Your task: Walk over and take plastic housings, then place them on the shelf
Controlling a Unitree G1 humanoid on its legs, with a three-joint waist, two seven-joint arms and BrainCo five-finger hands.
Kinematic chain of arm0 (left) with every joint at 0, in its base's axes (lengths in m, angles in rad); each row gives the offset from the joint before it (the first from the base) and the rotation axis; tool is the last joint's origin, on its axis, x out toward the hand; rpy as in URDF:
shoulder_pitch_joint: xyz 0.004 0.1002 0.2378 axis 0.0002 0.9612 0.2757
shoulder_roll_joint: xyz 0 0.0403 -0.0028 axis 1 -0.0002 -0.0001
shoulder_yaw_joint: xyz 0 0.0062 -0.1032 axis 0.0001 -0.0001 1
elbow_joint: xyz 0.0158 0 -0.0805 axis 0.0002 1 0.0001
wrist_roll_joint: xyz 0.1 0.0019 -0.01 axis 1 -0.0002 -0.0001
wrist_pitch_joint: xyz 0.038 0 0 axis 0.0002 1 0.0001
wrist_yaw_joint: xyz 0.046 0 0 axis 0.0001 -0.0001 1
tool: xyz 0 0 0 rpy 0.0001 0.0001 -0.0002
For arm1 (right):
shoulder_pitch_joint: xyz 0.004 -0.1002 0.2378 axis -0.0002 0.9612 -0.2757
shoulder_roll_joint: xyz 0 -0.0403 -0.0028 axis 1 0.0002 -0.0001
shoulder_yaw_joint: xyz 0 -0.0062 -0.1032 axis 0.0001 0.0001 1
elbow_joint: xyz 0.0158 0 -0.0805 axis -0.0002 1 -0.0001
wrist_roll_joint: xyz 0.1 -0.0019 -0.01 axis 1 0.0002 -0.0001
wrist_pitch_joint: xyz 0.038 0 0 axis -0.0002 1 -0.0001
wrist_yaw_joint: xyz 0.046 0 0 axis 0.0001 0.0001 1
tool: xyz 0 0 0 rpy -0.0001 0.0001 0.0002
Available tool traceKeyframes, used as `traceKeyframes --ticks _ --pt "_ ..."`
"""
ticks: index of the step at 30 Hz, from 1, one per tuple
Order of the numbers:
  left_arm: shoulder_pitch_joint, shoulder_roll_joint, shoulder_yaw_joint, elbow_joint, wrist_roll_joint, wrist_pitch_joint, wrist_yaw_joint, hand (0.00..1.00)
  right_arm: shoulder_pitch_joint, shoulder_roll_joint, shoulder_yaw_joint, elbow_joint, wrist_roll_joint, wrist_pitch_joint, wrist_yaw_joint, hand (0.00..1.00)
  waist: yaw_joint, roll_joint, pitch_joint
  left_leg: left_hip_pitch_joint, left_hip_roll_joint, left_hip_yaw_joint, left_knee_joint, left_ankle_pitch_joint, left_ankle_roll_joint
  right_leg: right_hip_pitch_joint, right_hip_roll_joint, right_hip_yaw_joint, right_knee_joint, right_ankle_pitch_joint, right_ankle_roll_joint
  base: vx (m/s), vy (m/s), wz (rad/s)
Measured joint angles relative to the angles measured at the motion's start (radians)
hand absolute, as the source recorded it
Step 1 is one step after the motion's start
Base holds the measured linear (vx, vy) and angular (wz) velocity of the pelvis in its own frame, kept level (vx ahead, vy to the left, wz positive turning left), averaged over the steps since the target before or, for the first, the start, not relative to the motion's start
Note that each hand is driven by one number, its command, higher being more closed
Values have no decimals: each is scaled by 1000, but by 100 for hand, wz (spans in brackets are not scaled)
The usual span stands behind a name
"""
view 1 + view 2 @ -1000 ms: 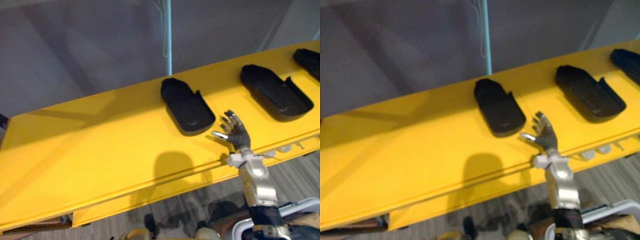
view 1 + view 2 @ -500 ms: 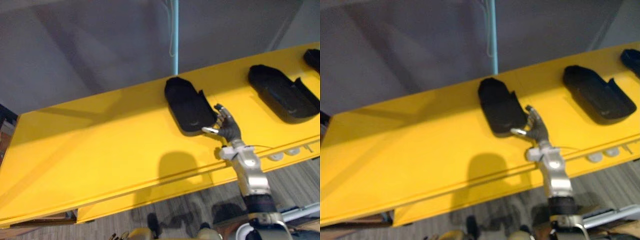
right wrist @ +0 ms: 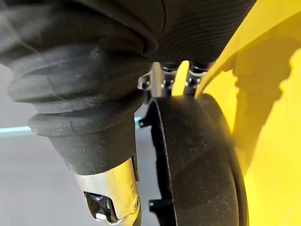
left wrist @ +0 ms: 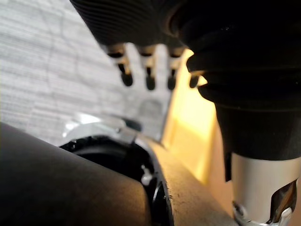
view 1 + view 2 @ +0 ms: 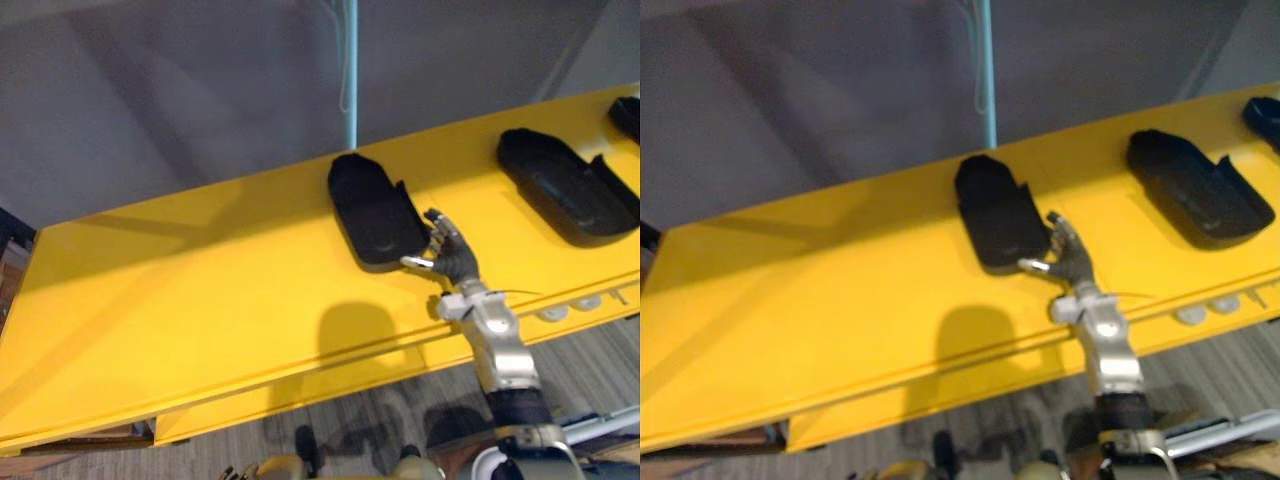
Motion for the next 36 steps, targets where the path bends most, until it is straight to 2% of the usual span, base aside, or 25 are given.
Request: traceKeyframes --ticks 17,26,28,31,36 --pt "-6 2 0 -1 5 -1 7 0 9 9 40 0 1 1 40 0 2 -11 4 6 4 4 -1 0 -1 3 4 4 0 0 0 0 0 0" --pt "-6 17 0 0 5 -1 7 0 27 27 44 2 -8 1 35 0 9 -34 -8 6 4 5 -1 -1 -1 4 4 4 -1 0 -1 0 0 0" --pt "-7 20 0 0 6 0 7 0 31 28 44 2 -21 1 20 0 10 -38 -11 6 3 5 -1 -1 -1 4 4 4 -2 0 -1 0 0 0" --pt "-8 25 0 0 6 -1 7 0 33 28 42 3 -72 -4 -46 0 12 -45 -15 6 3 5 -1 -1 -1 5 4 4 -6 1 0 0 0 0" --pt "-10 26 1 0 7 -1 7 0 48 31 14 -11 -117 -50 -136 0 11 -46 -15 9 4 6 -1 -3 -3 14 7 5 -18 5 0 0 0 0"
